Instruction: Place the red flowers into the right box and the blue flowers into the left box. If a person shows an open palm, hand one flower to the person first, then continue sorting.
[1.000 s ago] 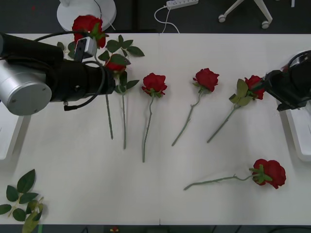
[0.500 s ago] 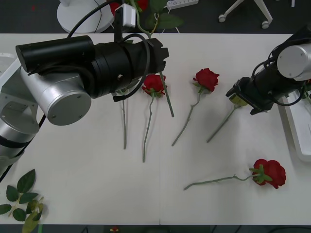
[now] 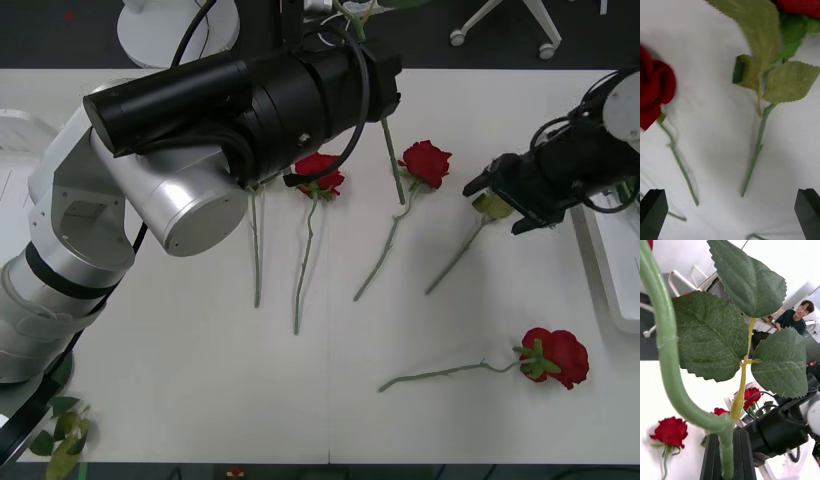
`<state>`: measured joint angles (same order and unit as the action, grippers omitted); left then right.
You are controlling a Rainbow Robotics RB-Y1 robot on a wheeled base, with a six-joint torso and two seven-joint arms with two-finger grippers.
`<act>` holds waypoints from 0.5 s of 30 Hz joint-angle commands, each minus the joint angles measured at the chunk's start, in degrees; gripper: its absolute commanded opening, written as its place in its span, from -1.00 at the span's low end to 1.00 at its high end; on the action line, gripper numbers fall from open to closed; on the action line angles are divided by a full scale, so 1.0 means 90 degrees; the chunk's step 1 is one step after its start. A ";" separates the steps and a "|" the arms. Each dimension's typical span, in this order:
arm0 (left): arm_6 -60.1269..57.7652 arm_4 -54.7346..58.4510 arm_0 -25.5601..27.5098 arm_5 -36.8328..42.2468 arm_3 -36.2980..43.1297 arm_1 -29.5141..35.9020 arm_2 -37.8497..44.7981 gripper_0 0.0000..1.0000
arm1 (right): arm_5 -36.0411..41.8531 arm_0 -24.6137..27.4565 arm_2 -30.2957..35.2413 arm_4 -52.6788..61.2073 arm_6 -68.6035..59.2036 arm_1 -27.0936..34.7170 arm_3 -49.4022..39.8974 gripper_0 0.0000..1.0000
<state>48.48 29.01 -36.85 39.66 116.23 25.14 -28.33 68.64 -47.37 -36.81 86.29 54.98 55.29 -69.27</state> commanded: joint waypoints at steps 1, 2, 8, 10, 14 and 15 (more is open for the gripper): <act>0.0160 -0.0225 -0.0388 -0.0139 0.0210 -0.0294 -0.0153 -1.00 | 0.0245 -0.0323 -0.0012 0.0549 0.2144 0.0927 -0.0165 1.00; 0.0151 -0.0225 -0.0388 -0.0139 0.0210 -0.0323 -0.0153 -1.00 | 0.0284 -0.0323 0.0007 0.0637 0.2798 0.1034 -0.0165 1.00; 0.0102 -0.0537 -0.0388 -0.0148 0.0191 -0.0509 -0.0153 -1.00 | 0.0450 -0.0323 0.0017 0.1642 0.5913 0.1376 -0.0038 1.00; 0.0102 -0.0537 -0.0388 -0.0148 0.0191 -0.0509 -0.0153 -1.00 | 0.0508 -0.0323 0.0047 0.2004 0.6851 0.1435 0.0050 1.00; 0.0102 -0.0537 -0.0388 -0.0148 0.0191 -0.0509 -0.0153 -1.00 | 0.0997 -0.0323 0.0203 0.2931 0.8149 0.1474 0.0284 1.00; 0.0102 -0.0537 -0.0388 -0.0148 0.0191 -0.0509 -0.0153 -1.00 | 0.1123 -0.0323 0.0222 0.3293 0.8325 0.1493 0.0343 1.00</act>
<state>48.48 24.87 -37.32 39.35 116.23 22.01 -29.16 75.19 -47.49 -36.76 107.63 121.88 65.67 -68.25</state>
